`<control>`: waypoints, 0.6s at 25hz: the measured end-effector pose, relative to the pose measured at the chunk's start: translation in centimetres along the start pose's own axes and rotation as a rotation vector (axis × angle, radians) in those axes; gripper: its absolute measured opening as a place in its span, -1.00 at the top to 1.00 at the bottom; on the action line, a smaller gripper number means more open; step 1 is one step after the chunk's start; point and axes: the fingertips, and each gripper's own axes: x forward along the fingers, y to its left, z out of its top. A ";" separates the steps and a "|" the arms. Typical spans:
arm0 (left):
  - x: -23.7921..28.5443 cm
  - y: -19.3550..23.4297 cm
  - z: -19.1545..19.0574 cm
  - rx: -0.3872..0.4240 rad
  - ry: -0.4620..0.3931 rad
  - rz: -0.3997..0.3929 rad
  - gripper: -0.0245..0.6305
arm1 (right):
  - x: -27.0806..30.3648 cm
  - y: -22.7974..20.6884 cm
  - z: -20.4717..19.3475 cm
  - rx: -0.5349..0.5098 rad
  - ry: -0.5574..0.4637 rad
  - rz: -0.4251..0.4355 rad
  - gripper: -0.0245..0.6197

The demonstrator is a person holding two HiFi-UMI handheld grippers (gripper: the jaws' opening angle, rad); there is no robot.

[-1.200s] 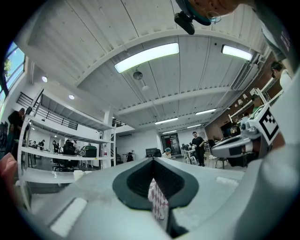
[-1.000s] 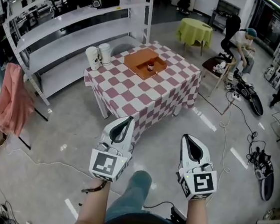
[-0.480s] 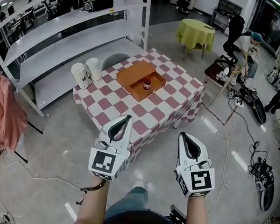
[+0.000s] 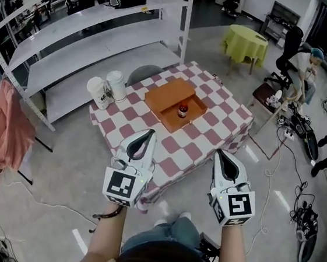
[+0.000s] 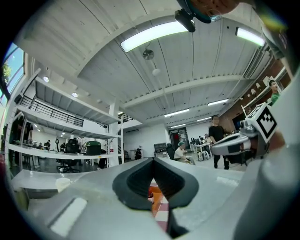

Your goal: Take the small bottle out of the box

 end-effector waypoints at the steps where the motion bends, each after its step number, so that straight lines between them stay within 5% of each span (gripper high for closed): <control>1: 0.4 0.5 -0.1 0.000 0.003 0.011 0.96 | 0.9 -0.3 -0.2 0.004 0.001 0.008 0.92; 15: 9.0 7.1 -3.2 -0.018 0.073 0.220 0.96 | 15.0 -6.0 -3.5 0.019 0.031 0.181 0.92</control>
